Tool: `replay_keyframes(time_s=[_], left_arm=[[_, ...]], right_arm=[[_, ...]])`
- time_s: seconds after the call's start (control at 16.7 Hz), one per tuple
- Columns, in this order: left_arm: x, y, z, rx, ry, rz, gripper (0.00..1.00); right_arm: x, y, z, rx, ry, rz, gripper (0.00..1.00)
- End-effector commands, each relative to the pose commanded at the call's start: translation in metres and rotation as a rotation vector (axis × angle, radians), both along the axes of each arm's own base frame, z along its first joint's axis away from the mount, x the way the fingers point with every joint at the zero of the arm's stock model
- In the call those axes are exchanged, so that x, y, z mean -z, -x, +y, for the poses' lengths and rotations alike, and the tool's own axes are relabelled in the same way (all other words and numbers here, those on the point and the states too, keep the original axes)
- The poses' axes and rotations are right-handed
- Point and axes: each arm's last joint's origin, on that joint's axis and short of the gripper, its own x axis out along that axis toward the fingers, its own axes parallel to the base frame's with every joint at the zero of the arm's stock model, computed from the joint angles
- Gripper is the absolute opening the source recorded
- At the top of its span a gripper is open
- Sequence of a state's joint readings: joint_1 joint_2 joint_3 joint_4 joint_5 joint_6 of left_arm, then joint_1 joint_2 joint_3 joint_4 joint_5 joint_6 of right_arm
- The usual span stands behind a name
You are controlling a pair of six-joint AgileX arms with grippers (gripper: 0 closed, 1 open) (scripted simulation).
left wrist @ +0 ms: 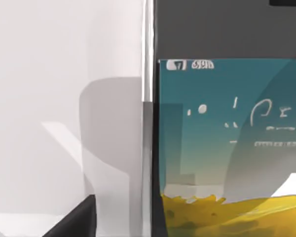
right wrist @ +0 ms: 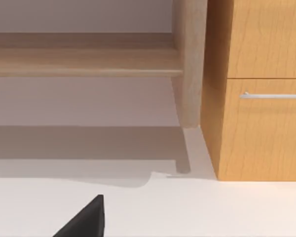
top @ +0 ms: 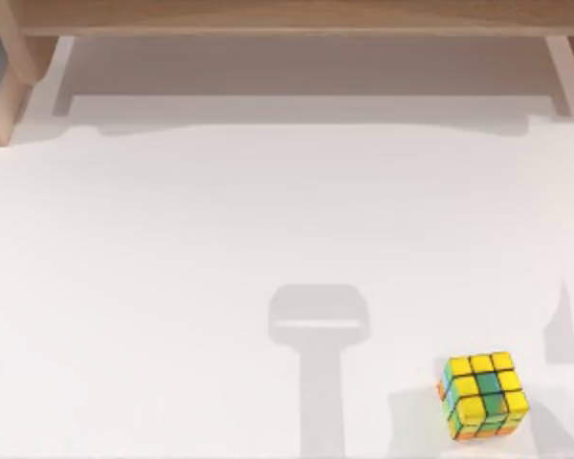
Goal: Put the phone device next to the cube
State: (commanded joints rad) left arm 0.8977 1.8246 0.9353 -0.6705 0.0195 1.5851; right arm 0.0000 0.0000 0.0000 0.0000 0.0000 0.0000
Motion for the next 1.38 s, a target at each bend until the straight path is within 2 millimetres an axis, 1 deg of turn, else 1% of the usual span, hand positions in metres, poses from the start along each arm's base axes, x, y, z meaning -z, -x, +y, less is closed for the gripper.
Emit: replay_keyframes(time_s=[0.12, 0.9, 0.96, 1.38], left_arm=[[0.0, 0.0, 0.0, 0.0, 0.0, 0.0, 1.0], [0.0, 0.0, 0.0, 0.0, 0.0, 0.0, 0.02], [0.0, 0.0, 0.0, 0.0, 0.0, 0.0, 0.0], [0.0, 0.0, 0.0, 0.0, 0.0, 0.0, 0.0]], right_arm=[[0.0, 0.0, 0.0, 0.0, 0.0, 0.0, 1.0], [0.0, 0.0, 0.0, 0.0, 0.0, 0.0, 1.0], [0.0, 0.0, 0.0, 0.0, 0.0, 0.0, 1.0], [0.0, 0.0, 0.0, 0.0, 0.0, 0.0, 1.0]])
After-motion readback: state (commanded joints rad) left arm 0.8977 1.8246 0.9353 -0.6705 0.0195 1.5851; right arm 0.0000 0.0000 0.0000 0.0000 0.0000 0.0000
